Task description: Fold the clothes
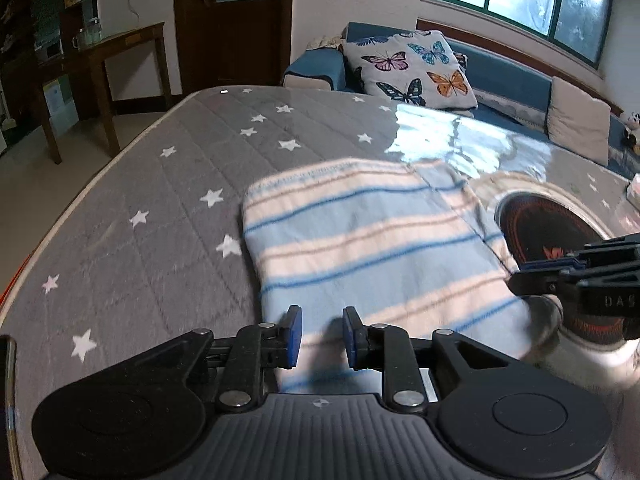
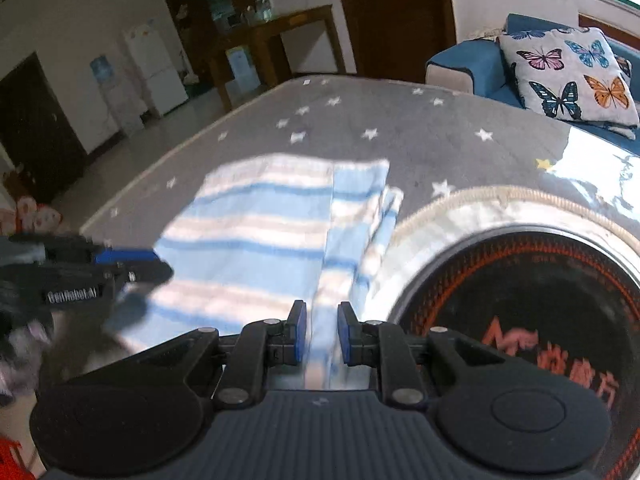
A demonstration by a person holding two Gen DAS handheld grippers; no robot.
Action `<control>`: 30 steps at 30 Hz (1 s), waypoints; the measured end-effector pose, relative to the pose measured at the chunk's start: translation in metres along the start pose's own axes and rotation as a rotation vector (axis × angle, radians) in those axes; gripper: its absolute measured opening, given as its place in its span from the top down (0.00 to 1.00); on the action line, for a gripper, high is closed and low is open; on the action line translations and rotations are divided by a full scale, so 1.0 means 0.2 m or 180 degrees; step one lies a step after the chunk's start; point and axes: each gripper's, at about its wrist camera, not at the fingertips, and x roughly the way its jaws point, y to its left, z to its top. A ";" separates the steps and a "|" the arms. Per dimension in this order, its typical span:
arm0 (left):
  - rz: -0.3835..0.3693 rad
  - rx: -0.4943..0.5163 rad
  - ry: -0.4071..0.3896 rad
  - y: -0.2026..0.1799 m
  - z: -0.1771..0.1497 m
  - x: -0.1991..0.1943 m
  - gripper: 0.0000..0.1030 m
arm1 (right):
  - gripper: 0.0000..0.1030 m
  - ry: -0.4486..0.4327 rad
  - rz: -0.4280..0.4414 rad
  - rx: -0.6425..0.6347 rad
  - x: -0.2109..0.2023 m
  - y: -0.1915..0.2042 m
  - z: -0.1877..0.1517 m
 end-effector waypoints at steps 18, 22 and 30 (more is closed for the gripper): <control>0.0055 -0.0114 -0.0002 0.01 -0.14 -0.10 0.58 | 0.83 -0.0063 -0.0124 -0.0312 -0.14 0.10 -0.13; 0.0049 -0.0141 0.0010 -0.02 -0.19 -0.13 0.46 | 0.77 -0.0063 -0.0140 -0.0279 -0.16 0.12 -0.18; 0.0074 -0.0221 -0.0031 -0.07 -0.27 -0.22 0.24 | 0.59 -0.0095 -0.0205 -0.0263 -0.19 0.16 -0.29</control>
